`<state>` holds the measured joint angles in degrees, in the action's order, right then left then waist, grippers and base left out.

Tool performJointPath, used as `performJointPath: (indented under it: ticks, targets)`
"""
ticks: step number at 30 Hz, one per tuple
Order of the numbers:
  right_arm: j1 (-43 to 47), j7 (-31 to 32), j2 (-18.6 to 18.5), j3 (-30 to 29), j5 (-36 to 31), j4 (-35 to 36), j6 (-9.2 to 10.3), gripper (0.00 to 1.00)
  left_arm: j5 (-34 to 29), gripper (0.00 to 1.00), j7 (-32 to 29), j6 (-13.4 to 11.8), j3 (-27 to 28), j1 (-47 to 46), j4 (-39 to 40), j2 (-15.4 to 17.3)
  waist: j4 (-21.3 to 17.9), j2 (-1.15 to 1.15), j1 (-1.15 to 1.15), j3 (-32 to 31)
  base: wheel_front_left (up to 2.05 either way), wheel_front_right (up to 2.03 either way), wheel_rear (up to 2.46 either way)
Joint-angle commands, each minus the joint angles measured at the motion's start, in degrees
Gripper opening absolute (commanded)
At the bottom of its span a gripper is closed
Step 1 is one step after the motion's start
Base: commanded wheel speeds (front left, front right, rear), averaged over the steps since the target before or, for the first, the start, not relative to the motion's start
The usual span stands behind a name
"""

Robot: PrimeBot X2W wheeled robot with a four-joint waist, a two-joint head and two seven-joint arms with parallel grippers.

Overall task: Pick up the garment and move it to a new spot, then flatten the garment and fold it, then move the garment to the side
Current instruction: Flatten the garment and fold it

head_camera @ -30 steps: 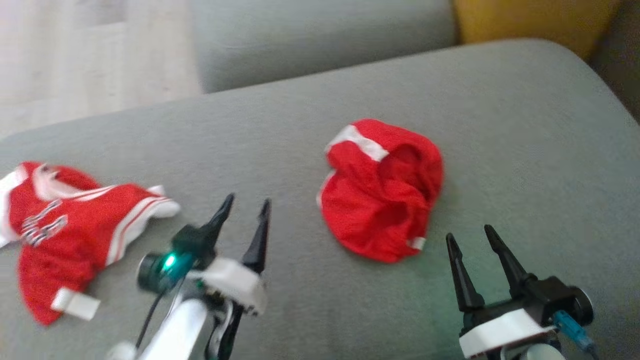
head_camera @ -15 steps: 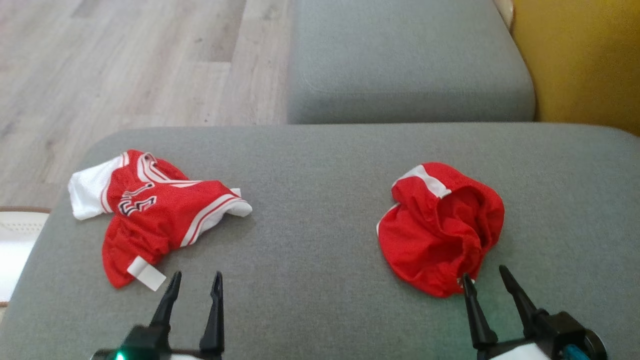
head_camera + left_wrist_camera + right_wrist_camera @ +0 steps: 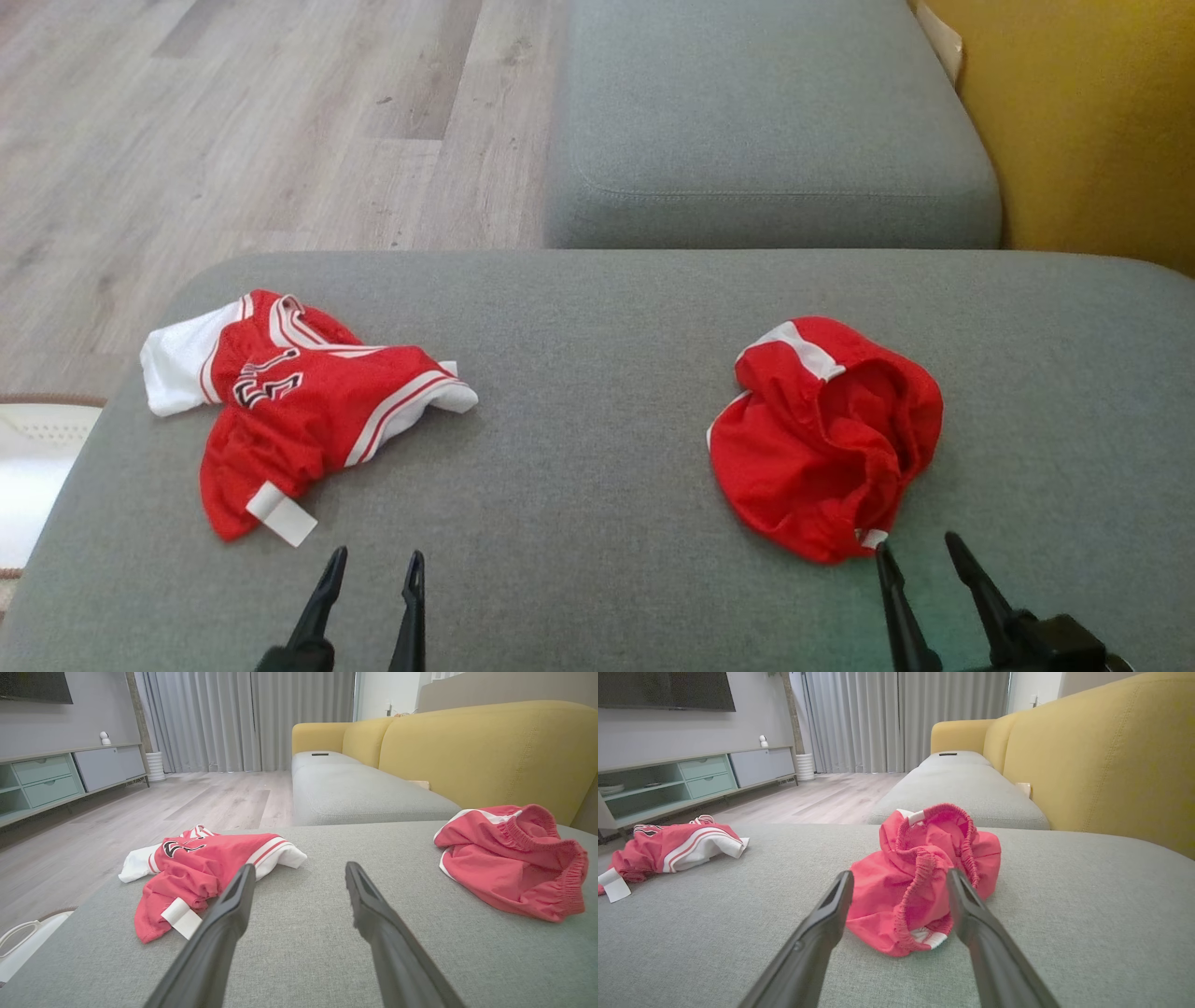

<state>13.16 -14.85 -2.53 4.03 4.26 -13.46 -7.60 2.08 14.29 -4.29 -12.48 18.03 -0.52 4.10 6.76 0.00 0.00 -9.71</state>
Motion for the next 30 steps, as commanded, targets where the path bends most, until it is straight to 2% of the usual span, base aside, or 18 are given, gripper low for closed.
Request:
performJointPath:
  ticks: [1,30]
  targets:
    - [-2.1,-0.2,-0.3,0.9,0.3,1.6,0.11,1.0,-0.5,1.0,0.7,-0.1,1.6,-3.0,1.9,-0.8,-0.1,0.0,0.0,0.1,0.0,0.0,0.0]
    - [-2.7,-0.2,-0.3,0.8,0.4,1.2,0.11,1.0,-1.8,1.0,0.7,-0.8,-0.2,-4.5,-0.9,-0.9,-1.0,0.0,0.0,0.8,0.0,0.0,0.0]
